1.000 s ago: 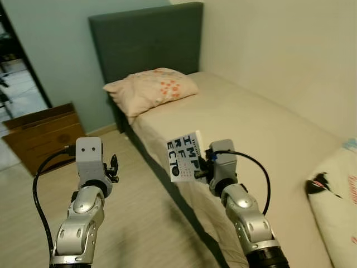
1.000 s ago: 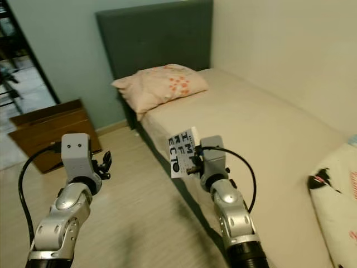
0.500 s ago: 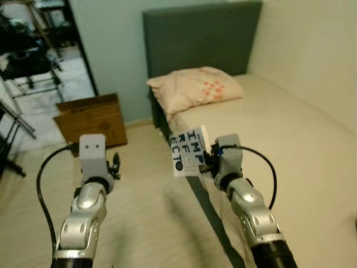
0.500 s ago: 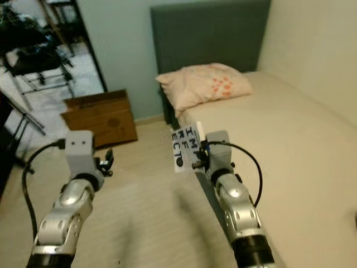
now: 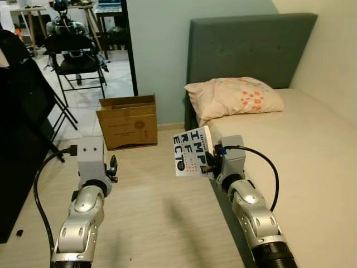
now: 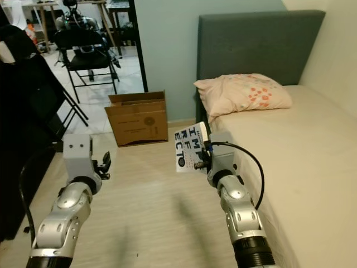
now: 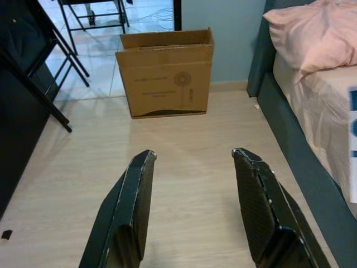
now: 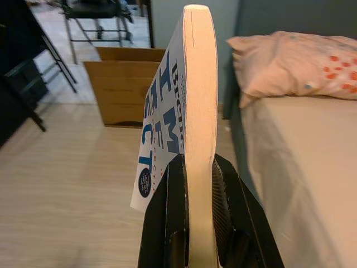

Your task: Clean up the room

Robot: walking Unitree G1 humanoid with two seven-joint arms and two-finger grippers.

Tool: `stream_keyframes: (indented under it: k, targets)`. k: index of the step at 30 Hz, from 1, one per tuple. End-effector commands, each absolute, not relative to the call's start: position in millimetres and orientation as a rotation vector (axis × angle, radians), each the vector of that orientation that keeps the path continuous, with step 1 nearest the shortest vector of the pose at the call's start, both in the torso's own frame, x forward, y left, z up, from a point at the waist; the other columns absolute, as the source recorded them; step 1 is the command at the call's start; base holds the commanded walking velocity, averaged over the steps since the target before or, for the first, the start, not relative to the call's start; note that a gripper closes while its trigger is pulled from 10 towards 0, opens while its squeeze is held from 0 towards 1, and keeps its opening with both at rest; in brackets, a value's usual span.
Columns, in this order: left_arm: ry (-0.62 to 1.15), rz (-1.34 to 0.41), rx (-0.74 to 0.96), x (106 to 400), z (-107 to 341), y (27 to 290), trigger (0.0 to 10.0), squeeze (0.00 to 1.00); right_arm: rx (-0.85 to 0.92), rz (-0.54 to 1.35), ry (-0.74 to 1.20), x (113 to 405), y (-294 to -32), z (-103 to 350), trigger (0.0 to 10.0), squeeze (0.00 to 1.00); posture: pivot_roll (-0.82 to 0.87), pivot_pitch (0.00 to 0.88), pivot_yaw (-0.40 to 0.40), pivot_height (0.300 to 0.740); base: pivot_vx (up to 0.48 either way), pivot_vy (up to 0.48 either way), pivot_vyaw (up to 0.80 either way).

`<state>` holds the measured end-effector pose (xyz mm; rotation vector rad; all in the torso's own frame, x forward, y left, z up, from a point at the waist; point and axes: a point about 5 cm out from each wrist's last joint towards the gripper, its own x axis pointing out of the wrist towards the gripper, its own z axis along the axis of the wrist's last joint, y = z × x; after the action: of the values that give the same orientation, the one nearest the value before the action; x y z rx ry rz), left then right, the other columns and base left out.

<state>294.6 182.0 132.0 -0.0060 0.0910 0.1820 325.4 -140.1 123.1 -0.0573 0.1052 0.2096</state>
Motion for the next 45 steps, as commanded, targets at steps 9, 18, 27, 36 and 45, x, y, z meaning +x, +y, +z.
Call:
stream_keyframes:
  k: [9,18,27,36,45]
  targets:
    - [0.091,0.16,-0.011,291.8,130.8,174.1,10.0,0.0,-0.087,0.232,0.08,327.0,-141.0,125.8,10.0,0.0,-0.05,0.036,-0.07,0.74,0.0,0.0,0.0]
    - [0.061,0.116,-0.024,296.9,138.7,170.0,10.0,0.0,-0.064,0.222,0.083,322.8,-139.1,122.2,10.0,0.0,-0.06,0.033,-0.046,0.74,0.114,0.0,0.0]
    - [0.047,0.111,-0.035,300.6,142.6,171.4,10.0,0.0,-0.047,0.221,0.077,321.8,-136.6,122.0,10.0,0.0,-0.06,0.019,-0.035,0.74,0.309,0.0,0.0]
    - [0.042,0.102,-0.038,302.1,144.0,171.3,10.0,0.0,-0.032,0.213,0.068,321.6,-136.0,122.7,10.0,0.0,-0.06,0.014,-0.026,0.74,0.332,0.0,0.0]
    - [0.04,0.099,-0.033,302.7,145.1,172.7,10.0,0.0,-0.026,0.215,0.067,321.1,-133.3,121.7,10.0,0.0,-0.05,0.014,-0.02,0.74,0.335,0.0,0.0]
